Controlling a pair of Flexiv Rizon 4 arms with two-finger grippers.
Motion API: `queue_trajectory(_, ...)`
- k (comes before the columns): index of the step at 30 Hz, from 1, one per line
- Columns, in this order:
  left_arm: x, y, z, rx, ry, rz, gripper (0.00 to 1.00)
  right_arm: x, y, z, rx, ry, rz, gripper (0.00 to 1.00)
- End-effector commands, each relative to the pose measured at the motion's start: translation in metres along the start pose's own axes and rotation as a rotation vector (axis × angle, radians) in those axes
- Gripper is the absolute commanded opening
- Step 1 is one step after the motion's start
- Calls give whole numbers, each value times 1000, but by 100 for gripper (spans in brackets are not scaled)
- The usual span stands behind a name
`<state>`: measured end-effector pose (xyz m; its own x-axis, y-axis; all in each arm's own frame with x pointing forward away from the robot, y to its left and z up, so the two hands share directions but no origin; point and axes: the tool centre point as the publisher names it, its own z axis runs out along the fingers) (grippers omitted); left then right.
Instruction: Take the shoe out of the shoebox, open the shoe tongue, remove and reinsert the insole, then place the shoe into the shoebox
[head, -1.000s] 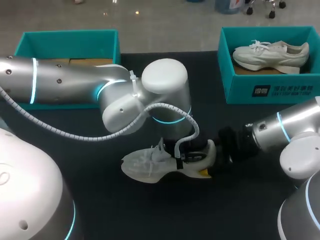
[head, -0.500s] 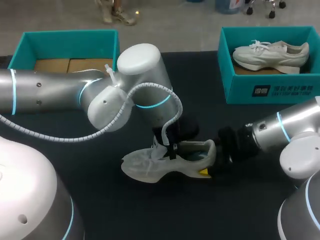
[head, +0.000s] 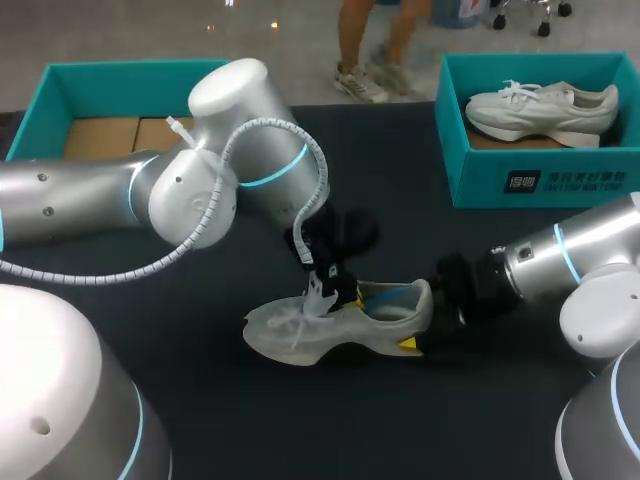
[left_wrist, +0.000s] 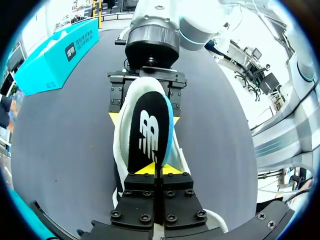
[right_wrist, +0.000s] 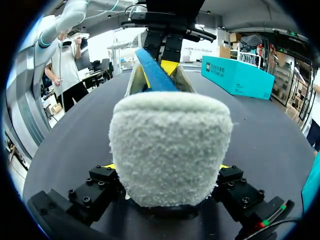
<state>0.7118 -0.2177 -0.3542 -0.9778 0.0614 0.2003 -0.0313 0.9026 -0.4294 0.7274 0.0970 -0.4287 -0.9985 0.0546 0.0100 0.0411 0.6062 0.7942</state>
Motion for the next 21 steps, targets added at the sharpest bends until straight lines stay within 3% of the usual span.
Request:
queue_trajectory(1,0,-1,-8,47,-1,15,0,0,-1,1,4,-1,1,0)
queue_trajectory(21,4,-54,-33,182,-22,163,0,0,-1,1,4,-1,1,0)
